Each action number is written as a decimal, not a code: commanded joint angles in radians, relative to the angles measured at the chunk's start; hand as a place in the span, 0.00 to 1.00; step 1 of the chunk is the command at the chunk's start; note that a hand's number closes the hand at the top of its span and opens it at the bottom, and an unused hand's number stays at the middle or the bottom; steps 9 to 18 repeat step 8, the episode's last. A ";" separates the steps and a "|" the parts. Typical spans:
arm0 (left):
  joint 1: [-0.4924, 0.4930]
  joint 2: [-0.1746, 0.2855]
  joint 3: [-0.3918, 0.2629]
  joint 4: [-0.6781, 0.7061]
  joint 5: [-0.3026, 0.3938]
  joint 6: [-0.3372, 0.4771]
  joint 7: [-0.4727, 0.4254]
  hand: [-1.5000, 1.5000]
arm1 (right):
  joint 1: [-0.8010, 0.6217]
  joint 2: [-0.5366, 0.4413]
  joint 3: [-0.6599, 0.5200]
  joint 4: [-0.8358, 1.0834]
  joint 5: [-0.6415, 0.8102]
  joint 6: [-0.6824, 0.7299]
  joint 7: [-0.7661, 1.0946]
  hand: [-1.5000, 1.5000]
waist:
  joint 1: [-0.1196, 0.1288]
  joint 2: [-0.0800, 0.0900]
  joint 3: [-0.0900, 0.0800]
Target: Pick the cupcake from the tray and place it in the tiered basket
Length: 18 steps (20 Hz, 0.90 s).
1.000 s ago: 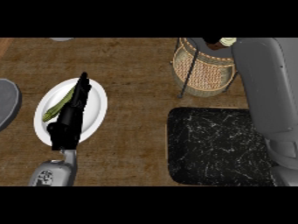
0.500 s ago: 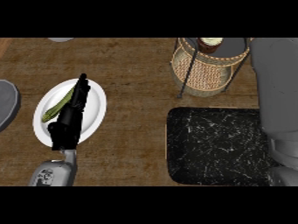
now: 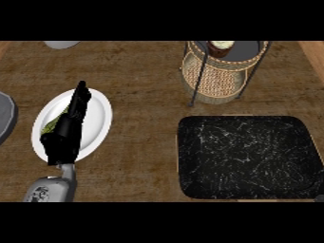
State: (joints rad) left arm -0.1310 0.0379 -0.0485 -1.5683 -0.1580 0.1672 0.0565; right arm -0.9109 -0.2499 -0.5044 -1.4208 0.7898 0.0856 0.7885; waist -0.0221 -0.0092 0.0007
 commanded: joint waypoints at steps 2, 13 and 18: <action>0.013 0.004 0.008 0.022 -0.004 0.003 -0.034 0.50 | 0.200 -0.052 -0.145 -0.232 -0.189 0.111 -0.022 0.00 | -0.021 -0.002 0.000; -0.010 -0.007 -0.001 -0.027 -0.015 0.020 0.055 0.50 | 0.480 -0.114 -0.375 -0.354 -0.471 0.292 -0.174 0.00 | -0.023 0.000 0.002; -0.010 -0.007 -0.001 -0.027 -0.015 0.020 0.055 0.50 | 0.480 -0.114 -0.375 -0.354 -0.471 0.292 -0.174 0.00 | -0.023 0.000 0.002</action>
